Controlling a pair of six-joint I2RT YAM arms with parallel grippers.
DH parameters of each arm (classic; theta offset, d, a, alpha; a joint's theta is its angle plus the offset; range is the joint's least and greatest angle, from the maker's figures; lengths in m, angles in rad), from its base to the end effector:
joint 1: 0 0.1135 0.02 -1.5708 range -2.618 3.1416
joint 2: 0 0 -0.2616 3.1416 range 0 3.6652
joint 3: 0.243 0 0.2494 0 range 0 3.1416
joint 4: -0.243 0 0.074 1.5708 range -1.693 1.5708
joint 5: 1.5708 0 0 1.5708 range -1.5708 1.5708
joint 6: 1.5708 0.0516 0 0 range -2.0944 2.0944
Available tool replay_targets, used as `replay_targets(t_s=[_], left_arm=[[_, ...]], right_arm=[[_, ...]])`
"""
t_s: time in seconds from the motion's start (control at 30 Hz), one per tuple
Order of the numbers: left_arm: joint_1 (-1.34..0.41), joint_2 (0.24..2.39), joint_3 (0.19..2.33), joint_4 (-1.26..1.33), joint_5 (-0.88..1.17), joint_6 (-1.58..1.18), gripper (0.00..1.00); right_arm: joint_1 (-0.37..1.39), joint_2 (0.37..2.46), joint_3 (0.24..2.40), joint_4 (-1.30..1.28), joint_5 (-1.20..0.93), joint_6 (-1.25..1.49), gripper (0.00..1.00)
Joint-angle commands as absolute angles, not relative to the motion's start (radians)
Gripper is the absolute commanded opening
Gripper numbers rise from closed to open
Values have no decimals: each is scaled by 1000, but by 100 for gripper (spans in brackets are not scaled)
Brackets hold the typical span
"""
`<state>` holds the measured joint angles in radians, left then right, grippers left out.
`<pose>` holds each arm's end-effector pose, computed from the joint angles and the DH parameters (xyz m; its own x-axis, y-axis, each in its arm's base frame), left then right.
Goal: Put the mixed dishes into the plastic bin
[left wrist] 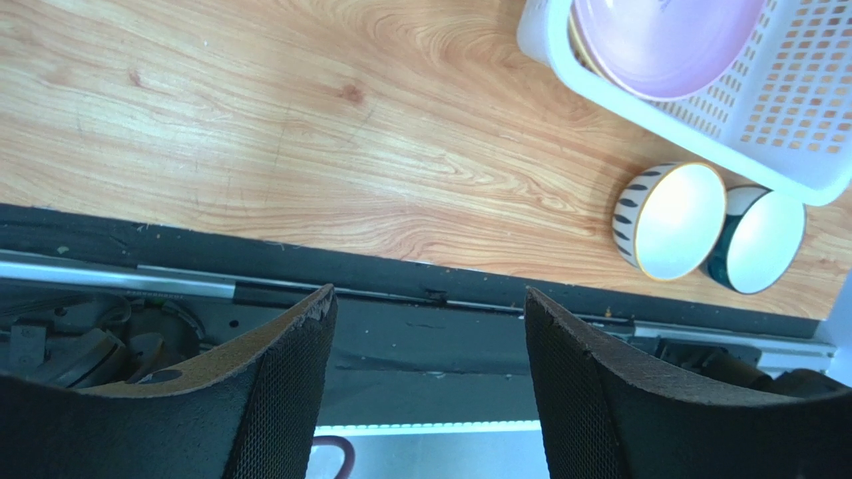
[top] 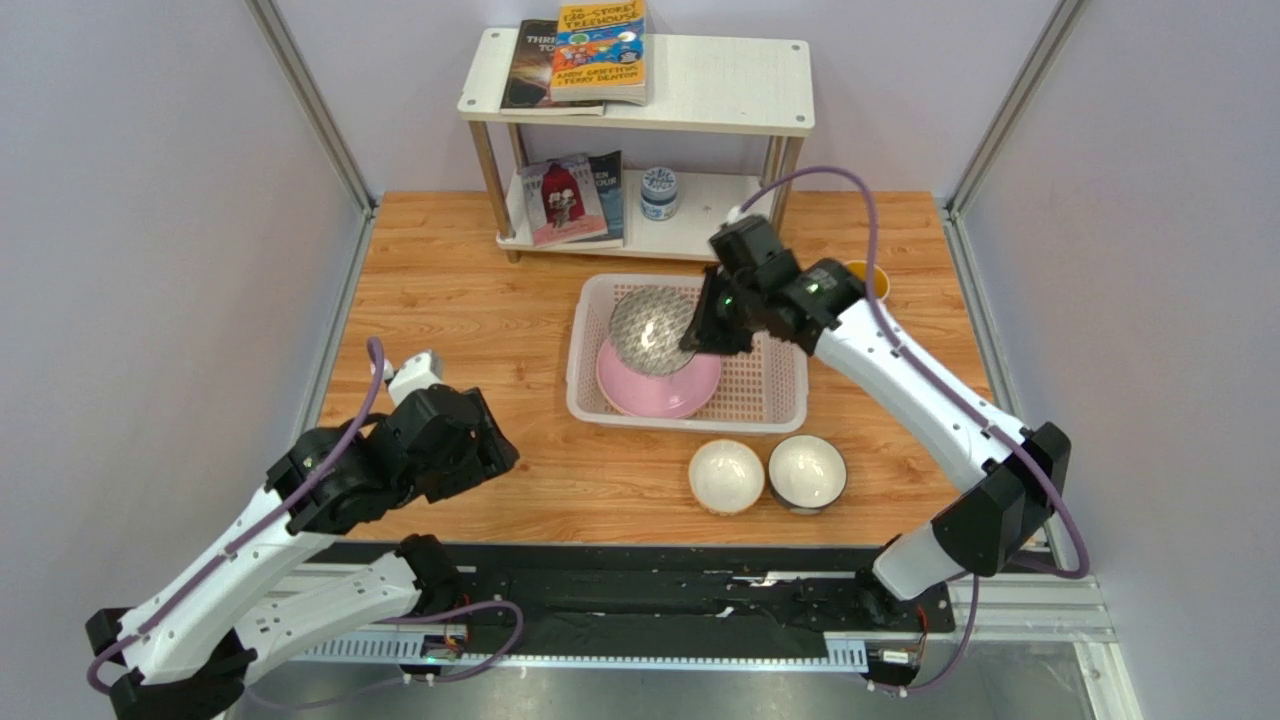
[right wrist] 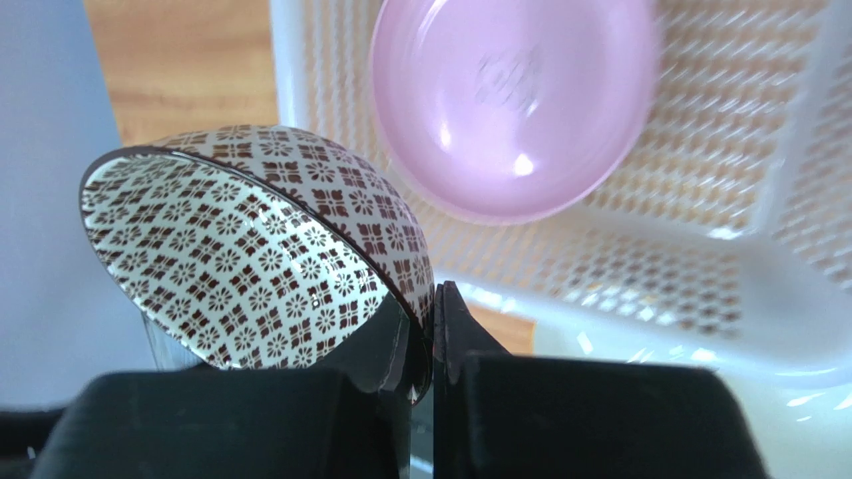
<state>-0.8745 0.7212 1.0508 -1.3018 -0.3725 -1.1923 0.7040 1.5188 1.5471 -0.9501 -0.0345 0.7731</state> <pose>0.0798 -0.0662 0.3205 -0.7376 -0.4671 -0.4876 -0.2769 0.8679 -0.4125 0.2447 0.2101 0.3415 -0.8975 0.1535 -0.4134 -0.0503 0.8957 0.4417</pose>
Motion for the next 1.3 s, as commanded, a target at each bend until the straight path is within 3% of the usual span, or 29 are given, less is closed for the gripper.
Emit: replay_targets(t_s=[0.0,0.33,0.93,1.03,1.07,1.17,1.27], left_arm=[[-871,733,1020,-1298,-359,-1210,73],[-871,761,1042,-1293,-337,-1163,73],[-871,715,963,-1275,-299,-1184,71],[-871,719,962,-1270,-296,-1184,71],[-871,719,960,-1269,-295,-1184,70],[-871,727,956,-1258,-287,-1184,70],[-871,741,942,-1214,-258,-1146,70]], right_arm=[[575,1571,1643,-960,-89,637,0],[526,1871,1715,-919,-181,624,0],[531,1979,1580,-811,-218,669,2],[531,1974,1572,-811,-210,672,24],[531,1967,1566,-811,-207,675,42],[531,1921,1537,-789,-199,681,57],[529,1865,1525,-773,-207,687,63]])
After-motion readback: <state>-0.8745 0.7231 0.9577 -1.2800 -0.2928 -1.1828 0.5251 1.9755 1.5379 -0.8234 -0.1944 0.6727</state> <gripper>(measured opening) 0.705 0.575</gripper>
